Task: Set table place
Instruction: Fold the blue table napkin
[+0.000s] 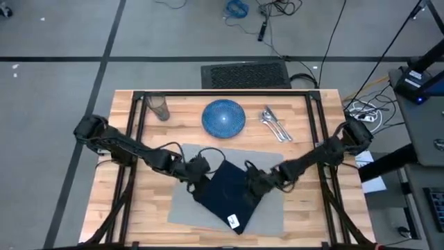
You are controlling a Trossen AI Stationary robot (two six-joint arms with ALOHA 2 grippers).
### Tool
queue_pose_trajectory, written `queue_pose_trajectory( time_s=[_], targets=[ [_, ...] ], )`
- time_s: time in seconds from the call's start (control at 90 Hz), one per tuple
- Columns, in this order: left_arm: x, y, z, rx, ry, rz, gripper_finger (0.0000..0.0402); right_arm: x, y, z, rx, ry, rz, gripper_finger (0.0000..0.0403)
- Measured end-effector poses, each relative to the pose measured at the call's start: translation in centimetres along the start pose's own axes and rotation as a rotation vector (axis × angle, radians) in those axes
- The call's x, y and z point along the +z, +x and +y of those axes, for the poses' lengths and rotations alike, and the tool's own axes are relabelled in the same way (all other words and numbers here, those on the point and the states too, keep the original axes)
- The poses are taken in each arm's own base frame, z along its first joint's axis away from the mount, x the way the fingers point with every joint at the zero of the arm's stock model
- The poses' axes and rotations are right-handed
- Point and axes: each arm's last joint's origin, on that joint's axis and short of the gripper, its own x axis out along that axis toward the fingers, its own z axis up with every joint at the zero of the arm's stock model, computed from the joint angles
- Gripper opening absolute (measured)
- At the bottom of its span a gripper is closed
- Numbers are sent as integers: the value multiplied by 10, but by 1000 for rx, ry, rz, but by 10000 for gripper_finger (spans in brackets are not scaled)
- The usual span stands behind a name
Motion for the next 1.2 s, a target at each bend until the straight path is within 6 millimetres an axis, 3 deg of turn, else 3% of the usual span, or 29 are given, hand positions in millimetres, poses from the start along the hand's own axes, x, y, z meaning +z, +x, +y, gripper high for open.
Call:
queue_pose_trajectory(
  time_s=[0.344, 0.6, 0.911, 1.2],
  targets=[
    [-19, 21, -7, 24, -246, -1, 111, 46, -4, -44, -9, -88, 121, 0],
    [-22, 26, -16, -15, -307, -66, 111, 48, -10, -68, -120, -104, 239, 0],
    [-22, 27, -15, -4, -310, -86, 111, 49, -16, -69, -108, -131, 260, 0],
    [-35, 24, -25, -32, -297, -49, 111, 74, -23, -96, -146, -115, 218, 0]
  ],
)
